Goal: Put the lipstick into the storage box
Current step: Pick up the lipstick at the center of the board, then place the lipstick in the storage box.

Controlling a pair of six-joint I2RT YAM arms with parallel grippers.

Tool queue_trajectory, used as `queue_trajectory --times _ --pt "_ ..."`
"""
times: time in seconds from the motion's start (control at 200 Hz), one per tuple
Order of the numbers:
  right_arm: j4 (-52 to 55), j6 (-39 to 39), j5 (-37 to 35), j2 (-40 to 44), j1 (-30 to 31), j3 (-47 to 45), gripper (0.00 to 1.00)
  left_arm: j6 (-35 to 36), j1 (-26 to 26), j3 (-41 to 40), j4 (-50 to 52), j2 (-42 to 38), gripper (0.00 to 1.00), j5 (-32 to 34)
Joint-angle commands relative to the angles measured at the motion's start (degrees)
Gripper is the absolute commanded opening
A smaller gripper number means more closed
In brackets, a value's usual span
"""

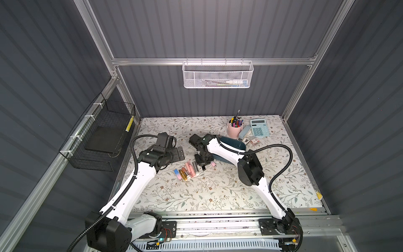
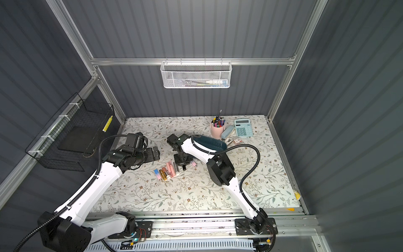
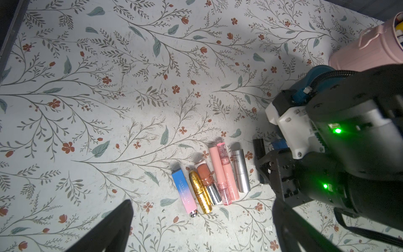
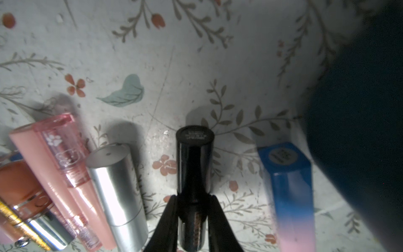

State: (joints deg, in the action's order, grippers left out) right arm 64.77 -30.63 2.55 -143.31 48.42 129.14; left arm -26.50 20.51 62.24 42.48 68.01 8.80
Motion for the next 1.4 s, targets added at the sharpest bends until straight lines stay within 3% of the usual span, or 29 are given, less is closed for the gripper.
queue_trajectory --times 0.0,0.565,0.901,1.131,1.396 --pt "2.98 0.81 -1.14 2.07 0.44 1.05 0.18 1.10 -0.12 0.43 1.57 -0.86 1.00 0.08" --pt "6.94 1.18 -1.64 11.24 0.64 4.91 0.18 -0.14 -0.12 -1.33 0.42 -3.12 1.00 0.85" --pt "6.71 3.36 -3.29 13.01 -6.84 5.37 0.18 -0.19 -0.08 -1.03 0.41 -3.10 1.00 1.27" --pt "4.58 5.04 -5.43 14.40 -12.26 0.36 0.18 0.00 -0.06 -0.02 0.76 -2.20 1.00 1.72" --pt "-1.53 6.20 -7.71 18.85 -18.86 -14.87 0.18 0.04 -0.17 1.04 0.44 0.26 1.00 0.95"
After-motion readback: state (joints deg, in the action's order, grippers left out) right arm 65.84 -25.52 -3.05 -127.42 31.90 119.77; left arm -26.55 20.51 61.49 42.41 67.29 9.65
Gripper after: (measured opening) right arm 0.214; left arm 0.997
